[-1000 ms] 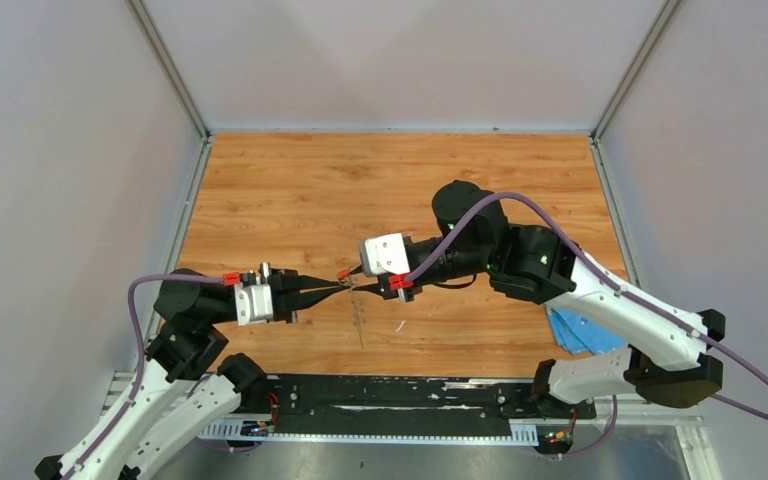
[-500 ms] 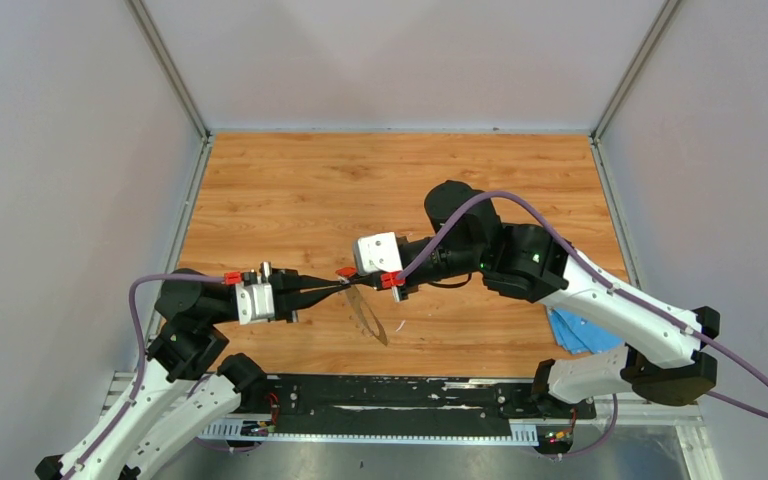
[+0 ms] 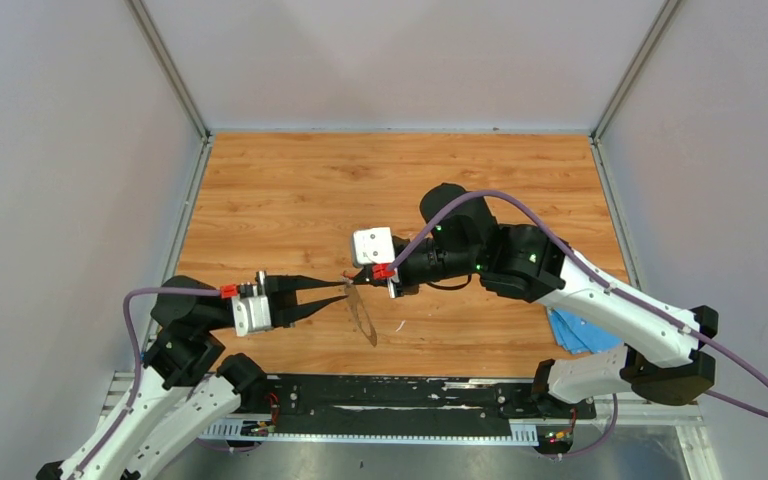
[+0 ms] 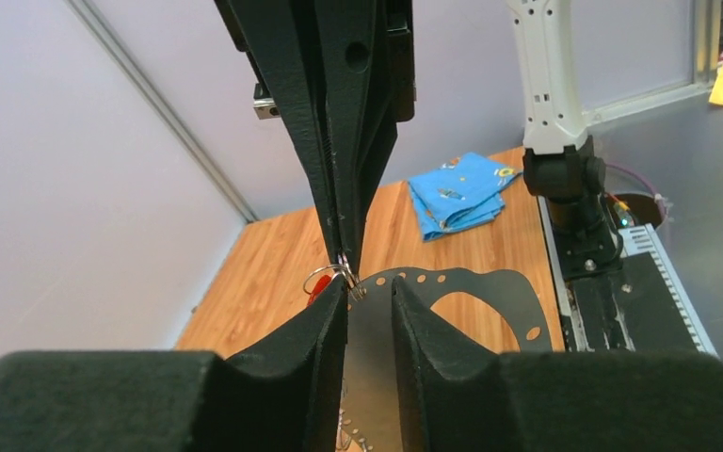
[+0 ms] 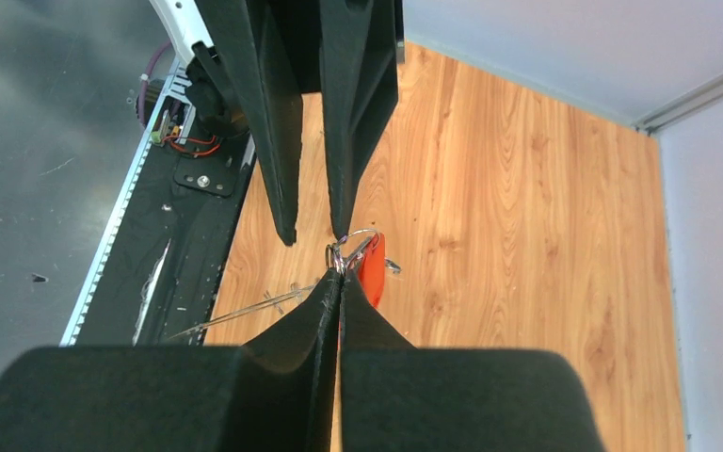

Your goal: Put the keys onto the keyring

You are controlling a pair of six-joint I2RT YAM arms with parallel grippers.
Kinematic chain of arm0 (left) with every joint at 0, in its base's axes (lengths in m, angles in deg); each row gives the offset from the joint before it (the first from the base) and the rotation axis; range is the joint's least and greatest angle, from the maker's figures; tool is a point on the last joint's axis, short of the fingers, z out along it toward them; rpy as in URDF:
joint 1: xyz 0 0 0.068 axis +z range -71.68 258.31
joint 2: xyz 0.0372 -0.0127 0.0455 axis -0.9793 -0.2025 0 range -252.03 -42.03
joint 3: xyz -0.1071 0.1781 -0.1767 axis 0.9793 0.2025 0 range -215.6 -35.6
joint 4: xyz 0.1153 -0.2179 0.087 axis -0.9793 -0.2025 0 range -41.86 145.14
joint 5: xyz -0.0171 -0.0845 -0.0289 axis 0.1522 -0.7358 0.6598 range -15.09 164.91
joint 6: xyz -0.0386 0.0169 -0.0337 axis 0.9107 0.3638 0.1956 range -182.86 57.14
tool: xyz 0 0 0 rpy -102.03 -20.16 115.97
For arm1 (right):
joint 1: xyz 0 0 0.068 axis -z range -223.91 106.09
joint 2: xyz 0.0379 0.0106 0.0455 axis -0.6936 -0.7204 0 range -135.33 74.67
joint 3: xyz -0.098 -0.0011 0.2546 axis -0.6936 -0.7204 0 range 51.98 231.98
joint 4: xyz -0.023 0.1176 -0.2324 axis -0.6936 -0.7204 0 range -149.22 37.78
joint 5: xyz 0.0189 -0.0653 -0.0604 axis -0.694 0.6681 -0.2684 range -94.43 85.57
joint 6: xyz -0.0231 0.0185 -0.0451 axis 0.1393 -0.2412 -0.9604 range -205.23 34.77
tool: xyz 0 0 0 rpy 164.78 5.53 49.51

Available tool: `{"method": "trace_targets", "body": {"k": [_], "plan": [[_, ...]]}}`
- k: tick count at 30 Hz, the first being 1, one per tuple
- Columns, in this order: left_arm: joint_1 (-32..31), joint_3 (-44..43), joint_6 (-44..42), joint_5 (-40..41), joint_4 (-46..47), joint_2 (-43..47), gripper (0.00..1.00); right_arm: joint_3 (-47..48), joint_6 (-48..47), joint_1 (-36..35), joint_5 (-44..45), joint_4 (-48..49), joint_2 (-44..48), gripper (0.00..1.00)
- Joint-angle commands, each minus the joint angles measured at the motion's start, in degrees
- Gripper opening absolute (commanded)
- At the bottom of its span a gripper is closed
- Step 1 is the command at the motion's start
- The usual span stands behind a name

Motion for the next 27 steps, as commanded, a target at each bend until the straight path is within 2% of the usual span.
{"method": "trace_targets", "body": {"k": [1,3,7,10,12,15,18,20,23,27], "plan": [[-0.1,-2.2,-9.9,-0.6,-11.2,2.0,0.28,-0.9,2.8,0.6,1.4,-2.7,1.3,0.0],[-0.1,-3.4,-14.2,1.3,-15.0,2.2,0.28,-1.1,3.0,0.7,0.8,-3.7,1.6,0.0],[-0.1,-4.1,-21.8,3.8,-15.6,1.7,0.3,-0.7,3.8,0.8,-1.4,-5.5,0.7,0.0],[-0.1,-6.1,-27.6,1.5,-17.5,-0.7,0.35,0.2,4.1,0.8,-2.9,-6.7,-0.3,0.0],[-0.1,-7.9,-35.7,-1.0,-22.5,-2.9,0.38,0.9,4.1,0.8,-3.9,-7.4,-1.0,0.0],[-0.1,-9.7,-38.9,-2.9,-25.1,-5.0,0.39,1.8,4.2,0.9,-5.4,-8.6,-2.3,0.0],[-0.1,-11.0,-40.1,-7.1,-27.7,-6.1,0.36,2.6,4.2,0.9,-5.3,-9.4,-3.1,0.0],[-0.1,-12.1,-45.4,-11.1,-33.7,-7.1,0.31,2.8,4.2,1.0,-5.4,-9.5,-3.2,0.0],[-0.1,-12.1,-46.5,-11.8,-35.2,-7.3,0.25,3.1,4.4,1.1,-5.7,-9.6,-3.5,0.0],[-0.1,-12.4,-48.2,-11.9,-35.9,-8.1,0.23,3.8,4.6,1.2,-6.6,-10.1,-4.1,0.0]]}}
